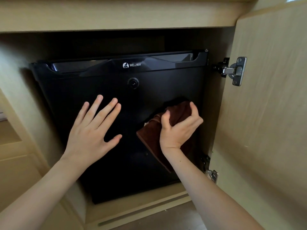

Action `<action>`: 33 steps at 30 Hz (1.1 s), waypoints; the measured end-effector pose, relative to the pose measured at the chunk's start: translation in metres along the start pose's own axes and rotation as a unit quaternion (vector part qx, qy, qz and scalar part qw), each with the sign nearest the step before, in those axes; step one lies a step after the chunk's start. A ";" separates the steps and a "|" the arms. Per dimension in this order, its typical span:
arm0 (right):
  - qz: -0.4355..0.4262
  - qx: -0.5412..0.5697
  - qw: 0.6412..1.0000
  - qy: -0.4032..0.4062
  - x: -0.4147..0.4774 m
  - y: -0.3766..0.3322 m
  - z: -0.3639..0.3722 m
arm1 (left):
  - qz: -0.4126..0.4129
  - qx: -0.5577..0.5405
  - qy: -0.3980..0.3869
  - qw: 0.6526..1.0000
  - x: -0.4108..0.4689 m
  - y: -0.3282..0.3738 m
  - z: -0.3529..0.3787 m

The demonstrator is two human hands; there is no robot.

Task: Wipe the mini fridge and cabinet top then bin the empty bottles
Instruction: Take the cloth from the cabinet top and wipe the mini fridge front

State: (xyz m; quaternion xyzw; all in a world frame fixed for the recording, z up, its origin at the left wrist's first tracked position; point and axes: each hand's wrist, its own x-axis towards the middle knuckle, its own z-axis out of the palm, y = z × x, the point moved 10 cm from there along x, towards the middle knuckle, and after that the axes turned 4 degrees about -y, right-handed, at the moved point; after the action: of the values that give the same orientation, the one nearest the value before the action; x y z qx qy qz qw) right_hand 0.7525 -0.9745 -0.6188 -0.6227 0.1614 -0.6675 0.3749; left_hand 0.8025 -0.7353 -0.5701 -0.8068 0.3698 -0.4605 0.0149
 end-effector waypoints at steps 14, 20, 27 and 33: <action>-0.076 -0.027 0.995 -0.058 0.015 -0.054 0.020 | 0.034 0.037 -0.041 0.998 -0.016 -0.008 0.000; -0.152 -0.079 0.982 -0.073 -0.025 -0.047 0.030 | 0.034 0.041 -0.048 0.997 -0.026 -0.015 0.005; -0.310 -0.137 0.909 -0.245 -0.113 0.003 0.030 | 0.029 0.026 -0.052 0.998 -0.025 -0.016 0.004; -0.232 -0.074 0.960 -0.139 -0.028 -0.065 0.038 | 0.030 0.024 -0.040 0.998 -0.026 -0.016 0.005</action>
State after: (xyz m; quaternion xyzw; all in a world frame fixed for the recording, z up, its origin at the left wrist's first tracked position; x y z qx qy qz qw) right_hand 0.7681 -0.9016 -0.5881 -0.7556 0.0079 -0.6294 0.1816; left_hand 0.8073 -0.7096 -0.5858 -0.8127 0.3815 -0.4358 0.0629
